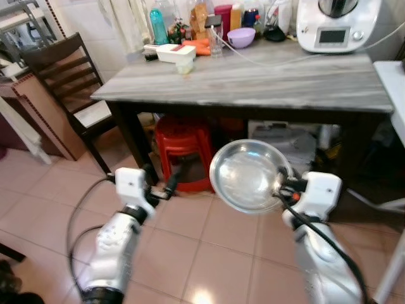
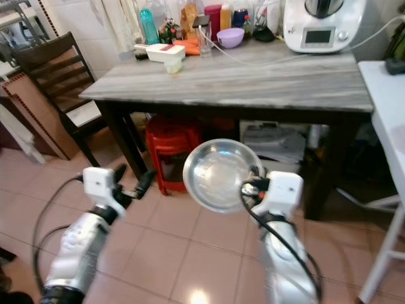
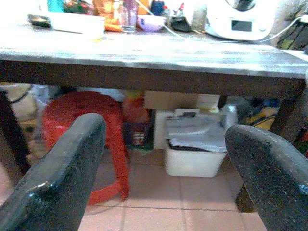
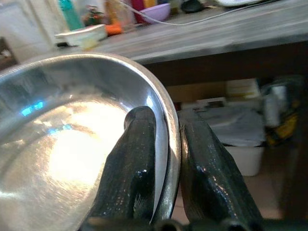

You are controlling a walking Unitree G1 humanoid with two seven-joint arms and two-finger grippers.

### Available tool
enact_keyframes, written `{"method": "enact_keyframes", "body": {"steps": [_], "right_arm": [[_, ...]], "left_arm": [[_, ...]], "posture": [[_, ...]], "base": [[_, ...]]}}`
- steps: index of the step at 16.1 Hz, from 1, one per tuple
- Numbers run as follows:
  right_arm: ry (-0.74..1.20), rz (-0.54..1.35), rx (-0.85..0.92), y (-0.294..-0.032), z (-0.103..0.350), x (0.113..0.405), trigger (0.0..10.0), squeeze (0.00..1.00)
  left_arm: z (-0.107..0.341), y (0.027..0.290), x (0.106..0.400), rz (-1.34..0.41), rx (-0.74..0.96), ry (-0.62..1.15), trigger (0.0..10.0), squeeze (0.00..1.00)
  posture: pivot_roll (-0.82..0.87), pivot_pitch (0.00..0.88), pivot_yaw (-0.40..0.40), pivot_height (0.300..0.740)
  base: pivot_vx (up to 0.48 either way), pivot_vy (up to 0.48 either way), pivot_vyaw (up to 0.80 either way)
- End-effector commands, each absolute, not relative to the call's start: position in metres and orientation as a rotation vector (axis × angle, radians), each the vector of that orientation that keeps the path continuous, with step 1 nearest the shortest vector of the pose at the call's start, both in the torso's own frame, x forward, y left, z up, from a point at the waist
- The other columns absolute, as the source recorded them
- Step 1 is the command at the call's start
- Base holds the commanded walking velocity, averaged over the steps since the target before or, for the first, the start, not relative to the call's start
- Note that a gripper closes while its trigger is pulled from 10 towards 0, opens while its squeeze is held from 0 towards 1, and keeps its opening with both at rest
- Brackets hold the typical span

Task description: Setting the table

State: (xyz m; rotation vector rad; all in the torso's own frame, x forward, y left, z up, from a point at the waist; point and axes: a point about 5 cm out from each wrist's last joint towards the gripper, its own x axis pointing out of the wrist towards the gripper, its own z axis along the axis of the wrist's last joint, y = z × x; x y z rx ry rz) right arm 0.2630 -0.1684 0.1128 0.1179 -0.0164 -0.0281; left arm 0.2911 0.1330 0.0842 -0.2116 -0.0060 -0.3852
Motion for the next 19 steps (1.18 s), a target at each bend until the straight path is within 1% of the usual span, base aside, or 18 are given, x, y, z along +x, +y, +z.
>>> {"method": "enact_keyframes", "body": {"steps": [1,8,10,14,17,19], "right_arm": [[-0.036,-0.007,0.138,-0.158,0.117,0.265,10.0,0.0],[-0.048,-0.02,0.128,-0.159,0.119,0.267,10.0,0.0],[-0.074,-0.057,0.132,-0.164,0.123,0.268,10.0,0.0],[-0.066,-0.084,0.148,-0.168,0.122,0.269,10.0,0.0],[-0.065,-0.088,0.146,-0.168,0.122,0.269,10.0,0.0],[-0.065,-0.088,0.147,-0.168,0.122,0.268,10.0,0.0]], "left_arm": [[0.087,0.146,0.293,-0.357,-0.191,-0.017,10.0,0.0],[0.088,0.143,0.292,-0.366,-0.201,-0.021,10.0,0.0],[0.087,0.142,0.292,-0.369,-0.204,-0.02,10.0,0.0],[0.087,0.14,0.292,-0.375,-0.211,-0.018,10.0,0.0],[0.087,0.139,0.292,-0.377,-0.211,-0.017,10.0,0.0],[0.086,0.139,0.292,-0.378,-0.212,-0.016,10.0,0.0]], "posture": [[-0.09,0.0,0.143,0.74],[-0.09,0.0,0.144,0.74],[-0.09,0.0,0.142,0.74],[-0.09,0.0,0.142,0.74],[-0.09,0.0,0.142,0.74],[-0.09,0.0,0.142,0.74]], "base": [[0.386,0.0,0.0],[0.384,0.0,0.0],[0.386,0.0,0.0],[0.386,0.0,0.0],[0.385,0.0,-0.63],[0.388,0.0,0.0]]}}
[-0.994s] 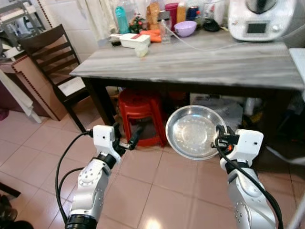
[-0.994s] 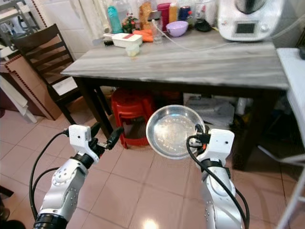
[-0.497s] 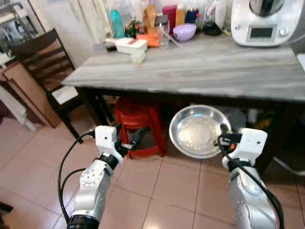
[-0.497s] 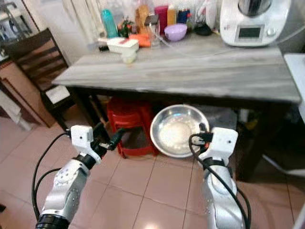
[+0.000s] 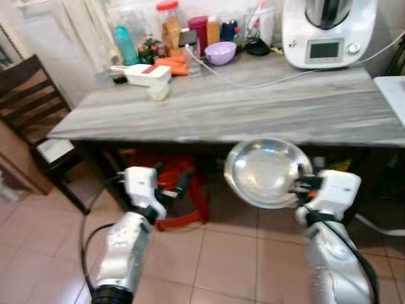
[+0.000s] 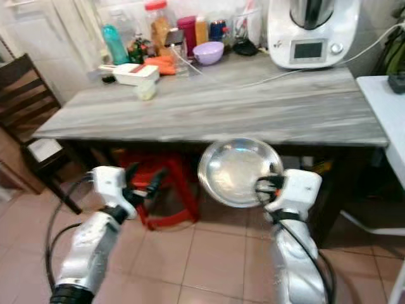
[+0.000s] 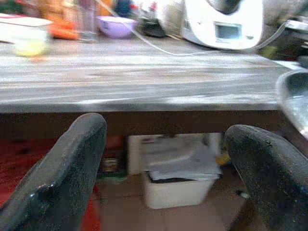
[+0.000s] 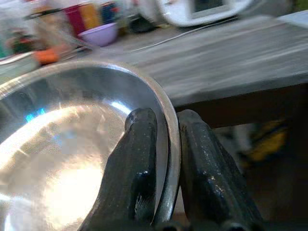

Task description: Setting the table

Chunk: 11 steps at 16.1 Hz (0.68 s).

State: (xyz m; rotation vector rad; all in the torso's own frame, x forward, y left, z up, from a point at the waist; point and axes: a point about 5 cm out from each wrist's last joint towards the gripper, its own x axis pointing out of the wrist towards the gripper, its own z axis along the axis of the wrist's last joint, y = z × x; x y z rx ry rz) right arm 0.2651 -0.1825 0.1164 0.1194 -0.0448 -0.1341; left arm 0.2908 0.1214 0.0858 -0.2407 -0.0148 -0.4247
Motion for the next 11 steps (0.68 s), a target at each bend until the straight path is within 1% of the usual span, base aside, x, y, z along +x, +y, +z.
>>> {"method": "enact_keyframes", "body": {"steps": [1,7,11], "right_arm": [[-0.066,-0.089,0.146,-0.1679,0.1218,0.2692,10.0,0.0],[-0.068,-0.095,0.141,-0.1678,0.1222,0.2712,10.0,0.0],[-0.061,-0.155,0.115,-0.1741,0.121,0.2718,10.0,0.0]], "left_arm": [[0.0862,0.1373,0.2919,-0.381,-0.215,-0.015,10.0,0.0],[0.0862,0.136,0.2919,-0.384,-0.215,-0.014,10.0,0.0],[0.0845,0.1334,0.2894,-0.396,-0.22,-0.006,10.0,0.0]], "posture": [[-0.1,0.0,0.143,0.74],[-0.09,0.0,0.142,0.74],[-0.09,0.0,0.139,0.74]], "base": [[0.382,0.0,0.0],[0.387,0.0,0.0],[0.38,0.0,0.0]]}}
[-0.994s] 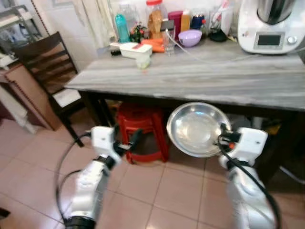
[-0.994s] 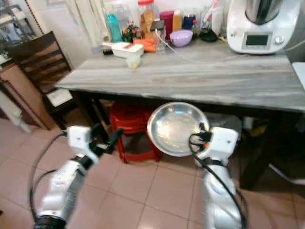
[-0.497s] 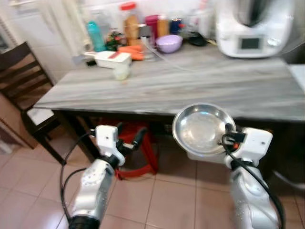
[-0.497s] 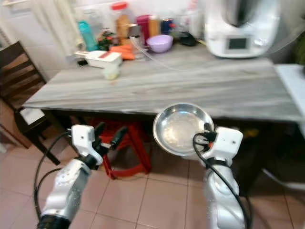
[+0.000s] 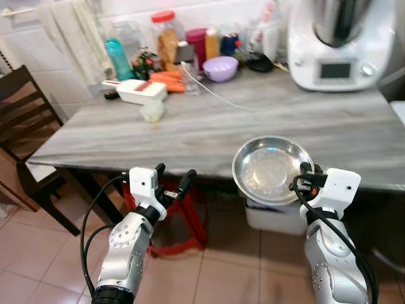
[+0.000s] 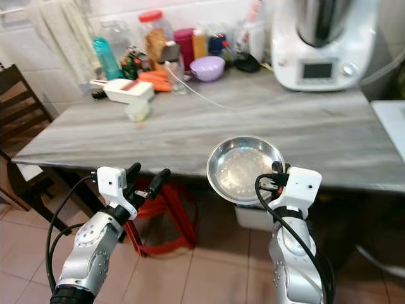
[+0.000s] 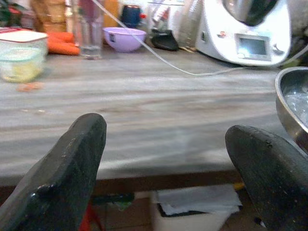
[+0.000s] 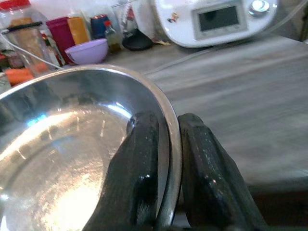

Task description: Setting the table

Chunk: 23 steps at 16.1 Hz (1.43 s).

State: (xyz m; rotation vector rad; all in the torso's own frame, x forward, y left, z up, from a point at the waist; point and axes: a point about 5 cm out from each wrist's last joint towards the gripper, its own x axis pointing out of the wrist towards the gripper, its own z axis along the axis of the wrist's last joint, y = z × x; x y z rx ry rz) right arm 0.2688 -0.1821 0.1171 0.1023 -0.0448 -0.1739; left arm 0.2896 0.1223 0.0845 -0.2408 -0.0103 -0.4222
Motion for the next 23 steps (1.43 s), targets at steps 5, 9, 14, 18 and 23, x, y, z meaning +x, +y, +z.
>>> {"method": "enact_keyframes", "body": {"steps": [5,9,14,18,23], "right_arm": [[-0.042,-0.174,0.106,-0.178,0.117,0.271,10.0,0.0],[-0.041,-0.196,0.109,-0.181,0.116,0.272,10.0,0.0],[-0.042,-0.264,0.125,-0.196,0.12,0.28,10.0,0.0],[0.002,-0.254,0.115,-0.198,0.122,0.296,10.0,0.0],[0.1,-0.22,0.123,-0.189,0.119,0.328,10.0,0.0]], "left_arm": [[0.079,0.133,0.282,-0.409,-0.216,0.014,10.0,0.0],[0.077,0.132,0.277,-0.42,-0.209,0.026,10.0,0.0],[0.073,0.137,0.265,-0.498,-0.173,0.053,10.0,0.0],[0.07,0.14,0.249,-0.61,-0.138,0.086,10.0,0.0],[0.069,0.14,0.237,-0.665,-0.127,0.112,10.0,0.0]], "posture": [[-0.09,0.0,0.139,0.74],[-0.08,0.0,0.139,0.74],[-0.09,0.0,0.14,0.74],[-0.09,0.0,0.133,0.74],[-0.07,0.019,0.134,0.74]], "base": [[0.188,0.0,-0.22],[0.0,0.0,-0.67],[0.0,0.0,0.0],[0.0,0.0,0.0],[0.0,0.0,0.0]]}}
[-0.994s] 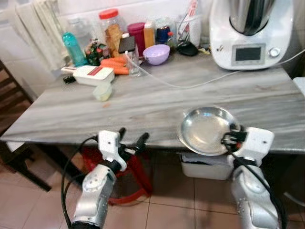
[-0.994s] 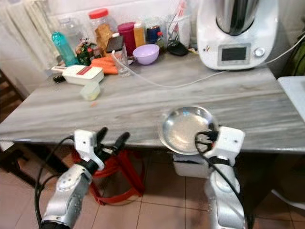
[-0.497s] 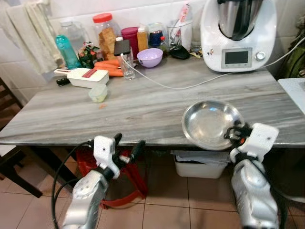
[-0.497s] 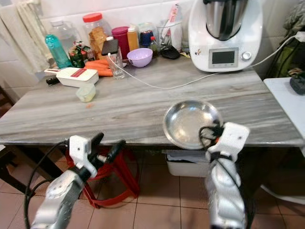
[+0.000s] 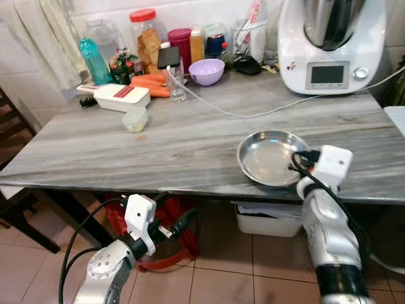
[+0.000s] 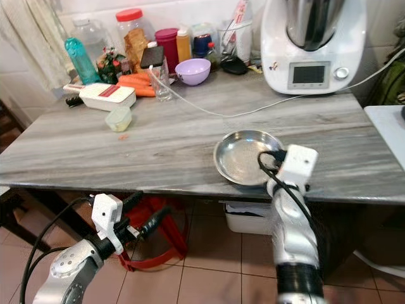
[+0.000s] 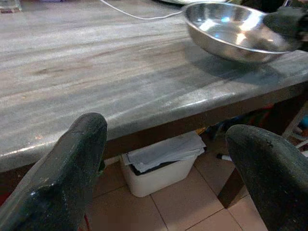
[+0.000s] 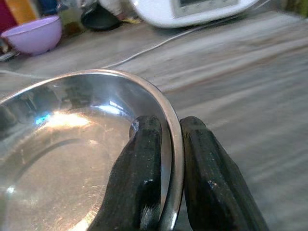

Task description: Setting the table

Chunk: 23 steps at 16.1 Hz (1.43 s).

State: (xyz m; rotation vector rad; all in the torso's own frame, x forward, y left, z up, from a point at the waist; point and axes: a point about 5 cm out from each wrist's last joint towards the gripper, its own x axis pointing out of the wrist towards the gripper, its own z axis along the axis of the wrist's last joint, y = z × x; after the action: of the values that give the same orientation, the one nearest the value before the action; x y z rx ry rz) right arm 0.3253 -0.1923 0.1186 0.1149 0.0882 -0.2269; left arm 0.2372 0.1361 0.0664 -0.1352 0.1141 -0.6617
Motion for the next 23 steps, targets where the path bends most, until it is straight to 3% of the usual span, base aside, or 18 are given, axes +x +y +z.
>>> {"method": "enact_keyframes", "body": {"steps": [1,7,8,9,14,20,23], "right_arm": [[0.11,-0.22,0.131,-0.187,0.119,0.332,10.0,0.0],[0.183,-0.243,0.182,-0.182,0.118,0.356,10.0,0.0],[0.184,-0.233,0.181,-0.18,0.117,0.356,10.0,0.07],[0.191,-0.229,0.174,-0.179,0.115,0.356,10.0,0.99],[0.191,-0.205,0.142,-0.178,0.109,0.355,10.0,1.0],[-0.041,-0.173,0.097,-0.182,0.148,0.345,10.0,1.0],[-0.162,-0.159,0.01,-0.181,0.158,0.317,10.0,1.0]], "left_arm": [[0.07,0.139,0.236,-0.668,-0.129,0.113,10.0,0.0],[0.071,0.134,0.238,-0.71,-0.14,0.109,10.0,0.0],[0.071,0.134,0.238,-0.71,-0.139,0.108,10.0,0.0],[0.071,0.134,0.238,-0.71,-0.139,0.107,10.0,0.0],[0.075,0.132,0.24,-0.713,-0.136,0.101,10.0,0.0],[0.078,0.129,0.245,-0.712,-0.142,0.086,10.0,0.0],[0.079,0.129,0.246,-0.7,-0.146,0.076,10.0,0.0]], "posture": [[-0.07,0.024,0.135,0.74],[-0.07,0.021,0.133,0.74],[-0.06,0.018,0.134,0.74],[-0.07,0.018,0.134,0.74],[-0.07,0.016,0.141,0.74],[-0.07,0.008,0.144,0.74],[-0.07,0.0,0.141,0.74]], "base": [[0.0,0.0,0.0],[0.0,0.0,0.0],[0.0,0.0,0.0],[0.0,0.0,0.0],[0.0,0.0,0.0],[0.0,0.0,0.0],[0.0,0.0,0.0]]}}
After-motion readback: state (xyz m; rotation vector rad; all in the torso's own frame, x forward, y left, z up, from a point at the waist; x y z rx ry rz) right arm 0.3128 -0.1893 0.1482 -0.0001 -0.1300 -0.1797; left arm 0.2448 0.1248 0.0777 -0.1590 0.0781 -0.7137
